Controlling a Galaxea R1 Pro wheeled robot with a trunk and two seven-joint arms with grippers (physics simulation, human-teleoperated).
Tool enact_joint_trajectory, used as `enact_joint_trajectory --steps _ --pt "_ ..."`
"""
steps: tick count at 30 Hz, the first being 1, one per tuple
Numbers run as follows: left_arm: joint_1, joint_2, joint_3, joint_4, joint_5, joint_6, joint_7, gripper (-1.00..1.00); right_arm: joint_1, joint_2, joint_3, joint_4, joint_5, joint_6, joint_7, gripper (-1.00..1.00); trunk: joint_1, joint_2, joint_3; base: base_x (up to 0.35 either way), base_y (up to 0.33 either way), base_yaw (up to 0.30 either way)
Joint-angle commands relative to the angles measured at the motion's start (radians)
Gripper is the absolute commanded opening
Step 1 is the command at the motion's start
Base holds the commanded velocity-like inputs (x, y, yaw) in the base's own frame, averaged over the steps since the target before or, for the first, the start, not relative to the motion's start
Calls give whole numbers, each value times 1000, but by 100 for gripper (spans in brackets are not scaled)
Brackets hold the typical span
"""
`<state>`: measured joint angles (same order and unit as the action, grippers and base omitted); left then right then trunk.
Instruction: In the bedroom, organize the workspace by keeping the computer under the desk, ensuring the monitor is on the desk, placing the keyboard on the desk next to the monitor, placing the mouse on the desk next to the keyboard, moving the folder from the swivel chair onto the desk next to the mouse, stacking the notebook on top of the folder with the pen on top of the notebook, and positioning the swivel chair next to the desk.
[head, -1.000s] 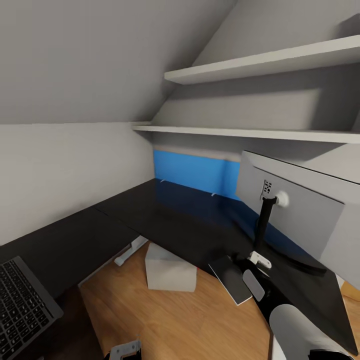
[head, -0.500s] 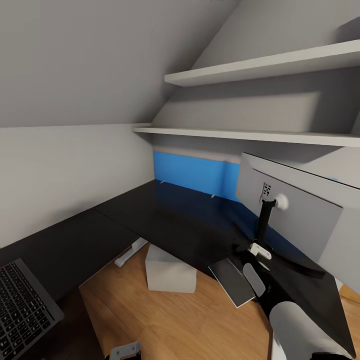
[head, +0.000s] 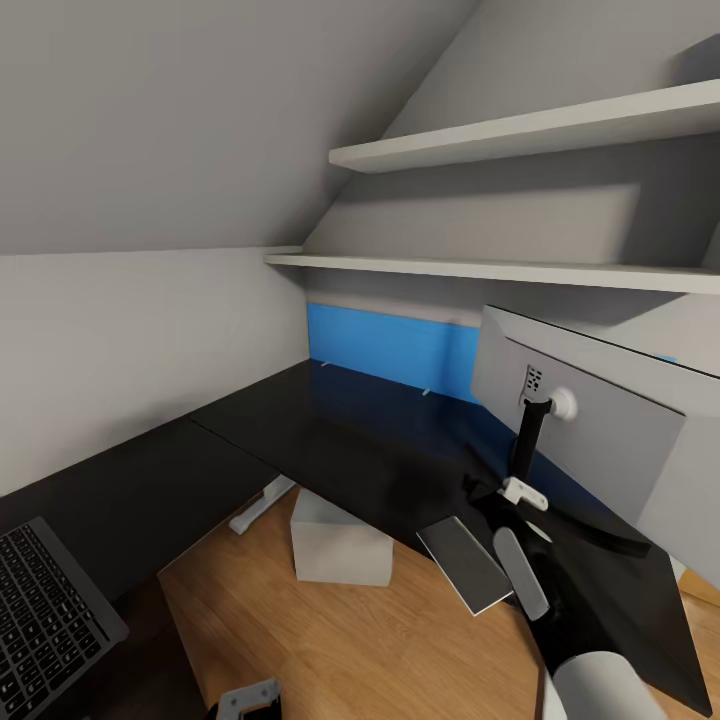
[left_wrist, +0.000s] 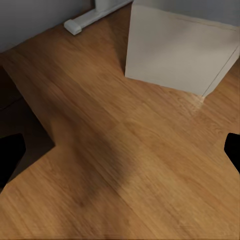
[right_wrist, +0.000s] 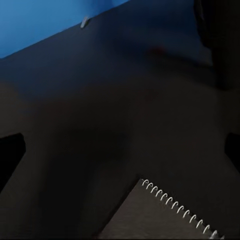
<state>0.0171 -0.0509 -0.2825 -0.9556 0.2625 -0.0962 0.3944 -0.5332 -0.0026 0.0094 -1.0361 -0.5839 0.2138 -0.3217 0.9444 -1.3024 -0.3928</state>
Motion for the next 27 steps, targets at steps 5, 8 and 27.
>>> enact_joint_trajectory --steps 5,8,27 --pt "0 2 -3 1 10 -38 3 100 72 2 26 -114 -9 59 -11 100 0 -1 -1 0 0 0" --pt "0 3 -3 2 9 -49 3 100 119 11 68 -201 -14 82 -12 100 0 -1 -1 0 0 0" --pt "0 3 -3 1 10 -51 3 100 130 26 78 -219 -101 85 -13 100 0 -1 -1 -172 0 0"
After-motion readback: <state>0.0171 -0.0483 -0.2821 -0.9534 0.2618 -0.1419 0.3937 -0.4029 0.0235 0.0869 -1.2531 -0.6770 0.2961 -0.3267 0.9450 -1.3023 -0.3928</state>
